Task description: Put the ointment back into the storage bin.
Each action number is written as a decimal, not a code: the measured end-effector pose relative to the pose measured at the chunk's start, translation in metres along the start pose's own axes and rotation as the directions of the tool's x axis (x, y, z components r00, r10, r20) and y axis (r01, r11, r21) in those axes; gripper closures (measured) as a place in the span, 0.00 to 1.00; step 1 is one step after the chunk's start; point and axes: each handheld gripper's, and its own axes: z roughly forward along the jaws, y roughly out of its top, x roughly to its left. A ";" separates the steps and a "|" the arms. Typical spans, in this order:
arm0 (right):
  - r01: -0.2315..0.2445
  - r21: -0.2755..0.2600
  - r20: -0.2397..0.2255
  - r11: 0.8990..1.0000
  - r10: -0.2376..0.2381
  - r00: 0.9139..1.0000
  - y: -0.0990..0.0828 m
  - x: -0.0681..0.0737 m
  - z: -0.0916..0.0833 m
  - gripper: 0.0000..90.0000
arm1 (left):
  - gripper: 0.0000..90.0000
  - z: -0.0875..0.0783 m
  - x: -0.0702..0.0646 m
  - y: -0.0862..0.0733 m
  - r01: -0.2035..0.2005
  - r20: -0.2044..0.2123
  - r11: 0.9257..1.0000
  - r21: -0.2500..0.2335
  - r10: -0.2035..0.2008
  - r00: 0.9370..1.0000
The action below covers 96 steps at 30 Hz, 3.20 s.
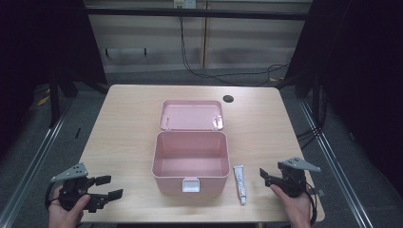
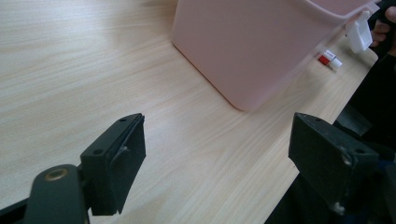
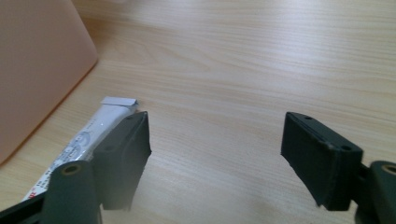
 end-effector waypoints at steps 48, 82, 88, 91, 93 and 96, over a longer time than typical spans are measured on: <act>0.141 0.463 -0.280 0.875 -0.006 0.960 0.089 0.042 -0.005 0.48 | 0.21 0.002 -0.001 0.000 0.001 -0.004 1.000 0.008 -0.001 1.000; 0.062 0.705 -0.134 0.707 0.047 0.990 0.067 0.083 0.039 0.68 | 0.21 0.002 -0.001 0.000 -0.004 0.004 1.000 0.008 0.004 1.000; 0.033 0.728 -0.102 0.684 0.061 0.993 0.060 0.087 0.047 0.72 | 0.21 0.001 -0.001 0.000 -0.005 0.004 1.000 0.004 0.005 1.000; 0.037 0.730 -0.098 0.683 0.051 0.994 0.060 0.088 0.049 0.72 | 0.21 0.001 -0.001 0.000 -0.004 0.004 1.000 0.005 0.004 1.000; 0.034 0.734 -0.088 0.678 0.046 0.995 0.059 0.089 0.051 0.72 | 0.21 0.001 -0.001 0.000 -0.004 0.005 1.000 0.004 0.004 1.000; 0.033 0.750 -0.071 0.661 0.031 0.997 0.057 0.090 0.054 0.75 | 0.21 0.001 -0.001 0.000 -0.005 0.006 1.000 0.003 0.005 1.000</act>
